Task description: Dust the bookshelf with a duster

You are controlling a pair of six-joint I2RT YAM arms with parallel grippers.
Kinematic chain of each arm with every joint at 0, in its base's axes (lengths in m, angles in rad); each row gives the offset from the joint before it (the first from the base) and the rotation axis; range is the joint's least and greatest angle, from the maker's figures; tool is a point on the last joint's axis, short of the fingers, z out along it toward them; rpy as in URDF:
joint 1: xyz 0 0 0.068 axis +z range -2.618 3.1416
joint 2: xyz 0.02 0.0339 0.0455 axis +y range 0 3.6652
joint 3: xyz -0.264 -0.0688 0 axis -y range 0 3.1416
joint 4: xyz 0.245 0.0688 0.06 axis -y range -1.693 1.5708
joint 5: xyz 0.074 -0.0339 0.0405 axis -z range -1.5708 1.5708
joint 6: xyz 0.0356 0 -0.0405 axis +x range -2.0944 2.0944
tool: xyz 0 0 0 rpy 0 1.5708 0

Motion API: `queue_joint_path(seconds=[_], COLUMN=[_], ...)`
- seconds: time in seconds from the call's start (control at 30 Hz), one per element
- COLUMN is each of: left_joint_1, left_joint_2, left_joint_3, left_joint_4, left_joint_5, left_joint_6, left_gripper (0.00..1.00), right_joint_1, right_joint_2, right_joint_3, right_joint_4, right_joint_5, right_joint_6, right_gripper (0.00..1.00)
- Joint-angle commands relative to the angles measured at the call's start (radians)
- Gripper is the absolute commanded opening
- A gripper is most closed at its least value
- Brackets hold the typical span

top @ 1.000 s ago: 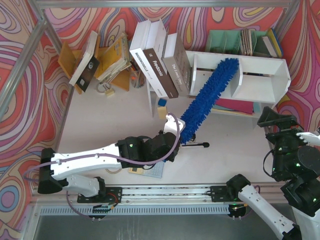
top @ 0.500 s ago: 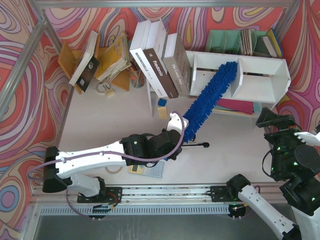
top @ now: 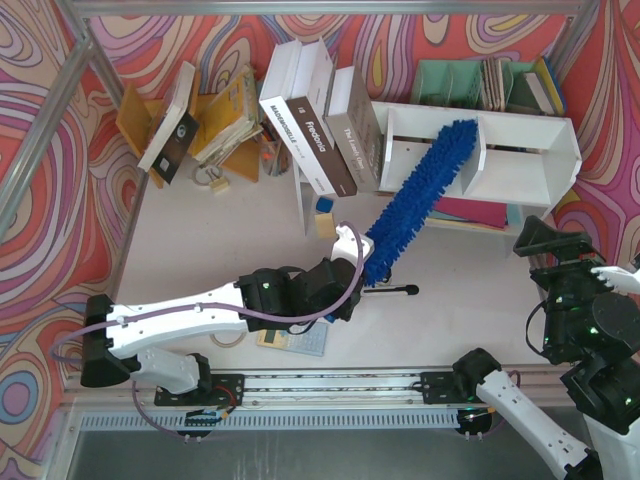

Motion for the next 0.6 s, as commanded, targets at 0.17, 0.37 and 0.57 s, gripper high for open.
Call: queue_joint_path(seconds=[0.17, 0.37, 0.57], left_joint_1=[0.002, -0.027, -0.029], left_joint_2=[0.002, 0.020, -0.003], left_joint_3=[-0.031, 0.082, 0.110], left_joint_4=[-0.071, -0.199, -0.306], left_joint_5=[0.093, 0.046, -0.070], left_joint_6=[-0.061, -0.106, -0.252], left_gripper=[0.00, 0.00, 0.00], right_joint_1=[0.002, 0.003, 0.003], right_joint_2=[-0.002, 0.000, -0.007], right_joint_3=[-0.010, -0.023, -0.026], right_joint_4=[0.006, 0.010, 0.007], right_joint_5=[0.018, 0.016, 0.019], right_joint_6=[0.001, 0.009, 0.007], right_gripper=[0.97, 0.97, 0.97])
